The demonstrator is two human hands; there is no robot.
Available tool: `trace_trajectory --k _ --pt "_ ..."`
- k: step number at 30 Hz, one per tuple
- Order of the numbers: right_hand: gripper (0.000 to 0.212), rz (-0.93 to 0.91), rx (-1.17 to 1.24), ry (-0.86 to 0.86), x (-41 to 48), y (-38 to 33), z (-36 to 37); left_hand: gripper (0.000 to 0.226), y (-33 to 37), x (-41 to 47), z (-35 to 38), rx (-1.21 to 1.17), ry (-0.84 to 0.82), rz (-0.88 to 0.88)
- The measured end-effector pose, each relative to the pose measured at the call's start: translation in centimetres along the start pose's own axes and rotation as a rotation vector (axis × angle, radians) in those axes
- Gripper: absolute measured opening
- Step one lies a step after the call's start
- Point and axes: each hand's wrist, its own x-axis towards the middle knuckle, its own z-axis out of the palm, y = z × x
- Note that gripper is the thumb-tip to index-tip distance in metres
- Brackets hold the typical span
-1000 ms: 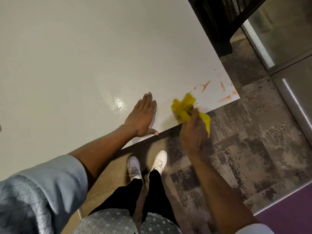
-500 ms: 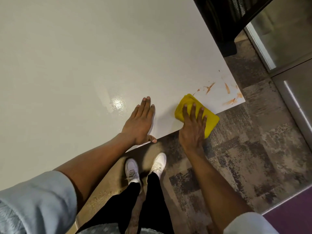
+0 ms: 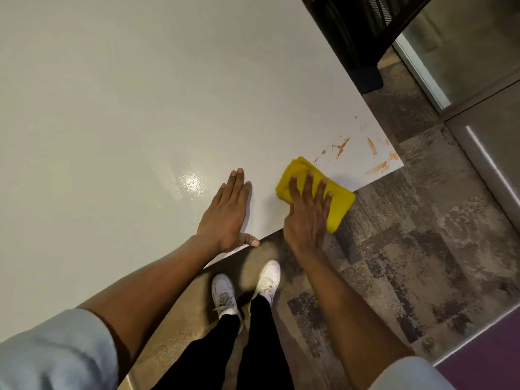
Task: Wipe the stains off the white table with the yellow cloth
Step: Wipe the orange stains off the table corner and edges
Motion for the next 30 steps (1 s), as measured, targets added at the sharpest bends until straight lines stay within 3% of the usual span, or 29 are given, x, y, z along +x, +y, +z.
trace_trajectory --k 6,9,14,21,24,28,30 --pt "0.087 -0.292 -0.02 -0.025 -5.8 -1.2 1.8 0.15 -0.2 -0.3 -0.5 -0.129 0.024 0.01" --pt "0.095 -0.217 -0.033 -0.016 -6.0 0.4 1.4 0.152 -0.3 -0.3 -0.5 -0.123 0.021 -0.002" --pt "0.079 -0.008 -0.024 -0.01 2.1 -0.6 0.4 0.153 -0.2 -0.2 -0.4 -0.138 0.027 -0.012" --pt "0.087 -0.27 -0.007 -0.056 -3.7 -0.5 1.6 0.152 -0.4 -0.1 -0.4 -0.194 0.046 -0.003" --pt "0.095 -0.2 -0.021 -0.022 -3.2 2.0 1.0 0.152 -0.3 -0.1 -0.4 -0.188 0.034 -0.004" --pt "0.078 -0.028 -0.038 -0.011 2.2 1.1 0.2 0.153 -0.4 0.1 -0.3 -0.142 0.012 0.0" --pt "0.075 -0.034 -0.02 -0.016 2.8 -0.2 0.4 0.153 -0.2 0.3 -0.1 -0.111 0.014 -0.001"
